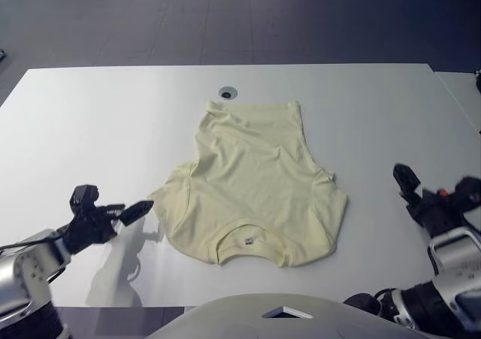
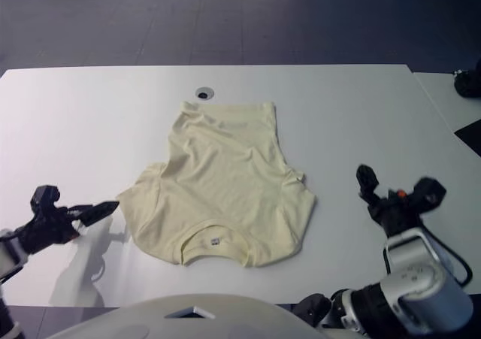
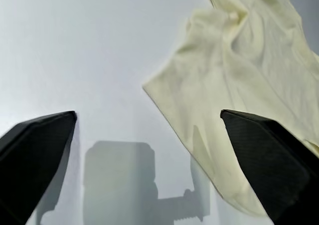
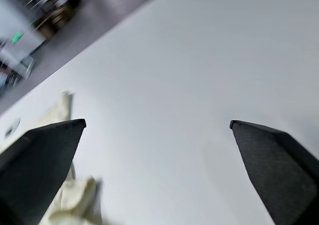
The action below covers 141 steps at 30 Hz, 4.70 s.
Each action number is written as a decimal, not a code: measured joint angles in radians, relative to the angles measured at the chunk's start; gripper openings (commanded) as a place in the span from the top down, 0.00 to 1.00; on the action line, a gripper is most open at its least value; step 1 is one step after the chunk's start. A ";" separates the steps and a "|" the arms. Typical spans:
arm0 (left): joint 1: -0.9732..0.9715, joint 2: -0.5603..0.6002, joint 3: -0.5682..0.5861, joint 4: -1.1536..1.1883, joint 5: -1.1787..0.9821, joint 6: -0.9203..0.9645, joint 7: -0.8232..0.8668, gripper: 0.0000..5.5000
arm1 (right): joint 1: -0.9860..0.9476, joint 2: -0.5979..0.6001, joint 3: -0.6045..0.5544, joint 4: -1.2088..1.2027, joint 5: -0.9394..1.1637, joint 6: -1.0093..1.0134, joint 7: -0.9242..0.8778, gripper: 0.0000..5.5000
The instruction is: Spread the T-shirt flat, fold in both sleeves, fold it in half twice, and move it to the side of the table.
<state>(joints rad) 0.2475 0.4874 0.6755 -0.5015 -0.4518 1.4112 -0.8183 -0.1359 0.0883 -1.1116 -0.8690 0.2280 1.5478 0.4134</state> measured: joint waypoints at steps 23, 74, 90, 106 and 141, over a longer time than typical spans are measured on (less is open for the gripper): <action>-0.033 -0.163 -0.094 0.104 -0.183 -0.152 0.233 0.86 | -0.133 -0.001 0.092 0.054 0.037 0.056 -0.081 0.02; -0.496 0.495 -0.473 0.182 -0.186 0.047 0.299 1.00 | 0.113 0.007 0.076 -0.116 0.282 -0.260 -0.230 0.02; -0.518 0.625 -0.624 0.164 -0.131 -0.058 0.235 1.00 | 0.227 0.008 0.193 -0.101 0.413 -0.345 -0.359 0.02; -0.508 0.477 -0.639 -0.222 -0.260 0.059 0.251 1.00 | 0.266 0.008 0.366 0.005 0.600 -0.479 -0.581 0.02; -0.649 0.006 -0.214 0.119 -0.206 0.024 0.728 0.02 | 0.666 -0.135 0.966 0.098 1.155 -0.753 -0.935 0.12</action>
<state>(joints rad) -0.4011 0.4932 0.4615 -0.3827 -0.6579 1.4355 -0.0904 0.5298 -0.0470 -0.1454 -0.7709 1.3825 0.7949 -0.5212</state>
